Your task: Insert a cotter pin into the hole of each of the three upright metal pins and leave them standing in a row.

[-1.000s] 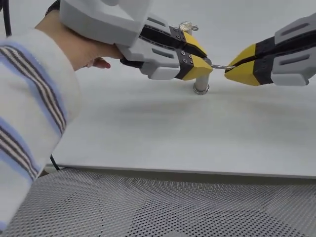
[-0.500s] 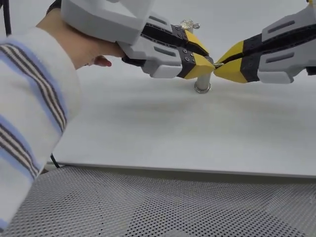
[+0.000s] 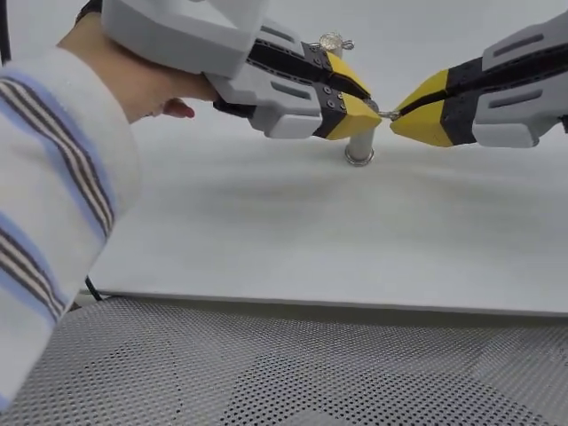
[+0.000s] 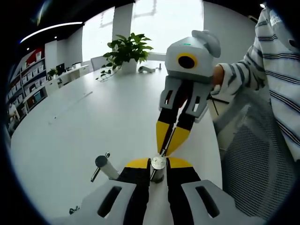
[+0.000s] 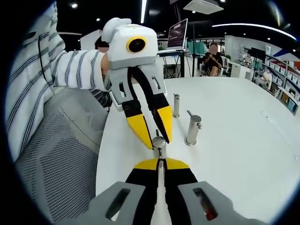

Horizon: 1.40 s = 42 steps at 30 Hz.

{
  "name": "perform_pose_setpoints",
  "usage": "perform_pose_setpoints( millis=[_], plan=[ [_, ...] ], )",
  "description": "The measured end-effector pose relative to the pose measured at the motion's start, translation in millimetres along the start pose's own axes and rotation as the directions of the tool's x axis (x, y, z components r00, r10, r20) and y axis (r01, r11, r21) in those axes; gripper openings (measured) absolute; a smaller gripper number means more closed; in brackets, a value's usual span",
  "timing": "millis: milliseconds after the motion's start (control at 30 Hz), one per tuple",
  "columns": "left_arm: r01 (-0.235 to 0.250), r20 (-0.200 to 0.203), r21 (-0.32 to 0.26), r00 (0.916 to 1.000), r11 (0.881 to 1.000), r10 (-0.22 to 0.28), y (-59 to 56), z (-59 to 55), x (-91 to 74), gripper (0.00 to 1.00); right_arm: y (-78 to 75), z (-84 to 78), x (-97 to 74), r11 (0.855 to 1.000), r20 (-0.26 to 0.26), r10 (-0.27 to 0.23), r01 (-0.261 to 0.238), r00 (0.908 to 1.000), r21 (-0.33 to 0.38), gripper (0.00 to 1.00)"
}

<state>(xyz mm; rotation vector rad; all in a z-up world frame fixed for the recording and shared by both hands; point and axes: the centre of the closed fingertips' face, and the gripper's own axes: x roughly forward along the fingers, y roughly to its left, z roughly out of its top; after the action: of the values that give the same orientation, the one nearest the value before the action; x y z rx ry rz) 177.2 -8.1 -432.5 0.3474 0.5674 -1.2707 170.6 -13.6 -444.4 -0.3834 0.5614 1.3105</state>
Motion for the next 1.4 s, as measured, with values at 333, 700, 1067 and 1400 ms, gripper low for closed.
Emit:
perform_pose_setpoints(
  millis=[333,700,1067,1400],
  plan=[
    [-0.006,-0.001,0.006,1.0,1.0,0.006,-0.1,0.1,0.1,0.09,1.6,3.9,6.8,1.0,-0.008,0.019,-0.019,0.9998,-0.018,0.0],
    [-0.006,0.003,-0.013,1.0,1.0,0.006,0.3,0.2,0.4,0.09,2.1,2.6,7.0,0.995,-0.035,0.034,-0.037,0.9988,-0.088,0.0],
    [-0.016,0.001,-0.026,0.9999,1.0,0.016,1.2,0.6,0.5,0.1,0.0,-3.8,7.5,0.996,-0.037,0.012,-0.016,0.9992,-0.086,0.1],
    [-0.023,0.033,0.017,0.9992,1.0,0.023,1.0,2.3,-12.1,0.13,2.5,-5.7,7.7,0.999,0.038,0.023,-0.022,0.999,-0.025,0.15]
  ],
)
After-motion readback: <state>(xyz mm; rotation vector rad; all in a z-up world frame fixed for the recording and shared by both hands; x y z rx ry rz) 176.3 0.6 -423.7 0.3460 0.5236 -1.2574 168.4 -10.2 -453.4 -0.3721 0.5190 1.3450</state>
